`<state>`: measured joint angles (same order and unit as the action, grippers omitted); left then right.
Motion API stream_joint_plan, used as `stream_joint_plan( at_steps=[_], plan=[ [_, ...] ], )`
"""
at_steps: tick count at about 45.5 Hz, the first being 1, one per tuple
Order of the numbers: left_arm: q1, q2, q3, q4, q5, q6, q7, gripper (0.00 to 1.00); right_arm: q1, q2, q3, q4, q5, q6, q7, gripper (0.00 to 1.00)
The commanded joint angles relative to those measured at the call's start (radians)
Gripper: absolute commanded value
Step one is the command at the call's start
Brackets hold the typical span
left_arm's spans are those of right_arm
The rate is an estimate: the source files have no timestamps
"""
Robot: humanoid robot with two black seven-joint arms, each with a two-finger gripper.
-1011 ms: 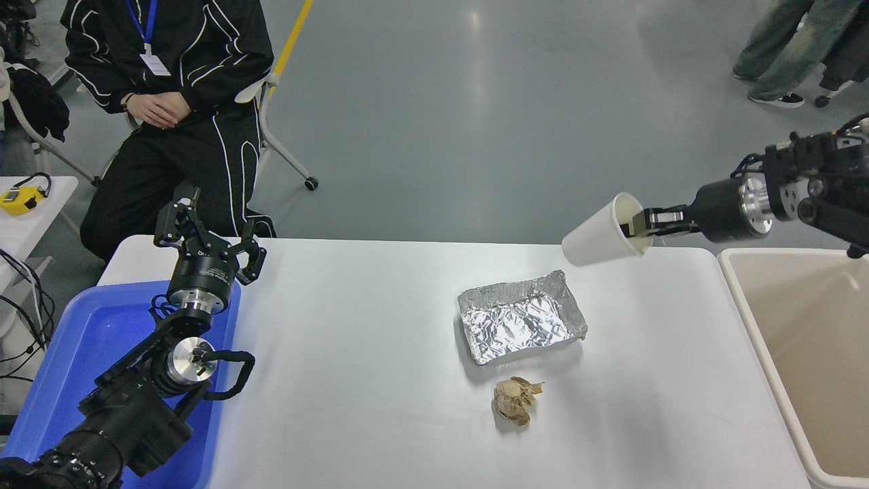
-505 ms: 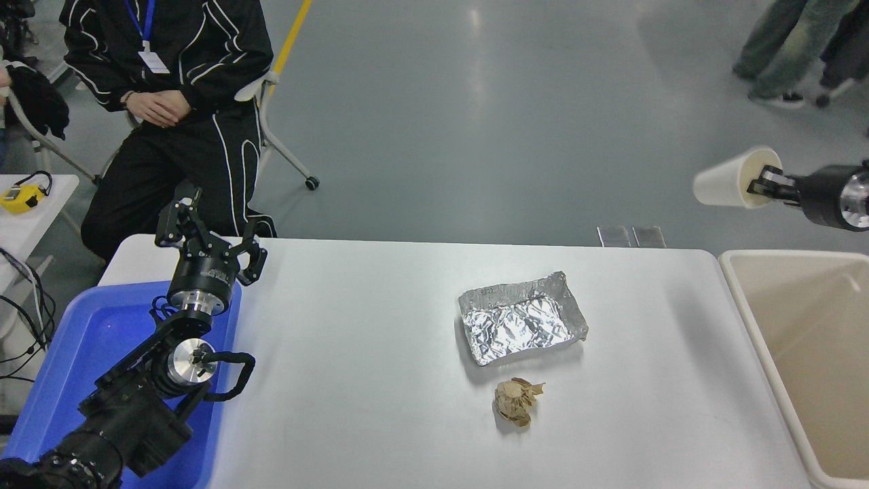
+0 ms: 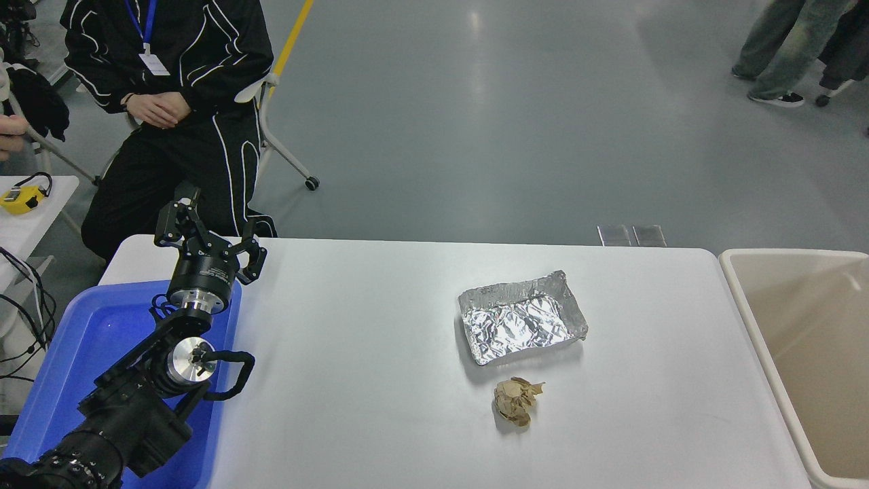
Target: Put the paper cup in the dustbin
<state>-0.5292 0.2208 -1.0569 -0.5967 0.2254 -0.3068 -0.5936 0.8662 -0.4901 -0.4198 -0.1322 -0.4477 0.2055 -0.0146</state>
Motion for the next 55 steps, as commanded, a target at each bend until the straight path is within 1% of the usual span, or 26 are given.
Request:
stream_joint_plan(
  at_steps=[1, 9, 30, 31, 32, 33, 35, 36, 37, 38, 39, 40, 42, 43, 45, 55],
  plan=[
    [0.0, 0.0, 0.0, 0.0, 0.0, 0.0, 0.0, 1.0, -0.124, 0.041, 0.065, -0.013, 0.007, -0.067, -0.061, 0.0],
    [0.0, 0.0, 0.0, 0.0, 0.0, 0.0, 0.0, 1.0, -0.193, 0.104, 0.102, -0.009, 0.007, -0.086, -0.059, 0.0],
    [0.0, 0.0, 0.0, 0.0, 0.0, 0.0, 0.0, 1.0, -0.205, 0.108, 0.107, -0.001, 0.009, -0.089, -0.057, 0.0],
    [0.0, 0.0, 0.0, 0.0, 0.0, 0.0, 0.0, 1.0, -0.205, 0.108, 0.107, -0.001, 0.008, -0.09, -0.057, 0.04],
    [0.0, 0.0, 0.0, 0.0, 0.0, 0.0, 0.0, 1.0, -0.205, 0.108, 0.107, -0.001, 0.007, -0.092, -0.057, 0.12],
    [0.0, 0.0, 0.0, 0.0, 0.0, 0.0, 0.0, 1.0, -0.205, 0.107, 0.107, -0.001, 0.009, -0.103, -0.057, 0.28],
    [0.0, 0.0, 0.0, 0.0, 0.0, 0.0, 0.0, 1.0, -0.205, 0.107, 0.108, -0.001, 0.009, -0.118, -0.056, 0.43],
    [0.0, 0.0, 0.0, 0.0, 0.0, 0.0, 0.0, 1.0, -0.204, 0.107, 0.108, 0.0, 0.009, -0.127, -0.056, 0.54],
    [0.0, 0.0, 0.0, 0.0, 0.0, 0.0, 0.0, 1.0, -0.202, 0.107, 0.108, 0.0, 0.009, -0.13, -0.056, 0.59],
    [0.0, 0.0, 0.0, 0.0, 0.0, 0.0, 0.0, 1.0, -0.199, 0.107, 0.11, 0.002, 0.009, -0.133, -0.054, 0.67],
    [0.0, 0.0, 0.0, 0.0, 0.0, 0.0, 0.0, 1.0, -0.196, 0.105, 0.11, 0.008, 0.009, -0.135, -0.053, 0.73],
    [0.0, 0.0, 0.0, 0.0, 0.0, 0.0, 0.0, 1.0, -0.194, 0.105, 0.111, 0.011, 0.009, -0.135, -0.053, 0.76],
    [0.0, 0.0, 0.0, 0.0, 0.0, 0.0, 0.0, 1.0, -0.188, 0.096, 0.133, 0.031, 0.009, -0.136, -0.051, 0.87],
    [0.0, 0.0, 0.0, 0.0, 0.0, 0.0, 0.0, 1.0, -0.185, 0.094, 0.139, 0.036, 0.009, -0.136, -0.051, 0.89],
    [0.0, 0.0, 0.0, 0.0, 0.0, 0.0, 0.0, 1.0, -0.164, 0.091, 0.168, 0.045, 0.009, -0.133, -0.053, 0.99],
    [0.0, 0.0, 0.0, 0.0, 0.0, 0.0, 0.0, 1.0, -0.004, 0.039, 0.326, 0.111, 0.011, -0.121, -0.053, 0.99]
  ],
)
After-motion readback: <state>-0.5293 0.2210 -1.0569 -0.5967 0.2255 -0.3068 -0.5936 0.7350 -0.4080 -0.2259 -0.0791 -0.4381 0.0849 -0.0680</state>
